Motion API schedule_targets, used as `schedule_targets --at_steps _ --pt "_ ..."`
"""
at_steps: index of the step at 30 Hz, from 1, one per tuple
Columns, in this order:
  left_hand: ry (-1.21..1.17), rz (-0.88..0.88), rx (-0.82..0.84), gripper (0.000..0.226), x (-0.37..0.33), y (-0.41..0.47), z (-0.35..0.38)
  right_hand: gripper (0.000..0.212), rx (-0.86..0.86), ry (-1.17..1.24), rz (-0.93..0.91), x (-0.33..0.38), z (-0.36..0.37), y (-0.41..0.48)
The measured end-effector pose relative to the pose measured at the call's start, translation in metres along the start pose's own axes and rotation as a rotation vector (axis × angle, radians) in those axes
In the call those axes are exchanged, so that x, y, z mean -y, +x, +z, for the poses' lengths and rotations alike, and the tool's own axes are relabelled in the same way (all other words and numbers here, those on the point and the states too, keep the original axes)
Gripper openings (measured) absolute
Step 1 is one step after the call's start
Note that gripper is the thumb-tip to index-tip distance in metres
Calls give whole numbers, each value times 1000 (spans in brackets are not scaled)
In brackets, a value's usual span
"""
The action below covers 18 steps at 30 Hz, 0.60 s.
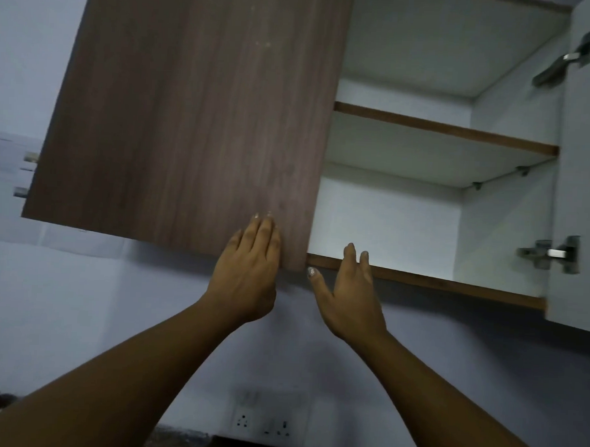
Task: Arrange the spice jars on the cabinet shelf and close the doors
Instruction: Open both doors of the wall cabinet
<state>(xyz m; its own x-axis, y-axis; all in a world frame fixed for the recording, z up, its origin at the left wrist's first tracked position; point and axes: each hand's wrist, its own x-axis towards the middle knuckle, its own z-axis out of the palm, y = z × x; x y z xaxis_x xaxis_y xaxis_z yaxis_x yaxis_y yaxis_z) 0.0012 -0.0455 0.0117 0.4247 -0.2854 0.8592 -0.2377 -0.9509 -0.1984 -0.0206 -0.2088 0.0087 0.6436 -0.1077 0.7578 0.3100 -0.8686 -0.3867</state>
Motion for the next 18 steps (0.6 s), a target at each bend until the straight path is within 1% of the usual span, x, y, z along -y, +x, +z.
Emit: schedule_targets --at_steps 2,7,9,12,15,18 --pt "34 -6 -7 88 17 2 11 80 6 40 -6 8 12 15" --pt "72 -32 -45 93 46 7 33 61 21 110 10 24 38 51" --pt "108 -12 -67 95 51 11 40 55 -7 90 31 31 46 60" --pt "147 1 -103 97 52 17 47 47 -86 100 125 40 52 68" --pt "169 -16 -152 92 48 22 50 43 -130 140 211 43 54 75" --pt "143 -31 -187 90 46 24 50 43 -108 178 222 41 51 75"
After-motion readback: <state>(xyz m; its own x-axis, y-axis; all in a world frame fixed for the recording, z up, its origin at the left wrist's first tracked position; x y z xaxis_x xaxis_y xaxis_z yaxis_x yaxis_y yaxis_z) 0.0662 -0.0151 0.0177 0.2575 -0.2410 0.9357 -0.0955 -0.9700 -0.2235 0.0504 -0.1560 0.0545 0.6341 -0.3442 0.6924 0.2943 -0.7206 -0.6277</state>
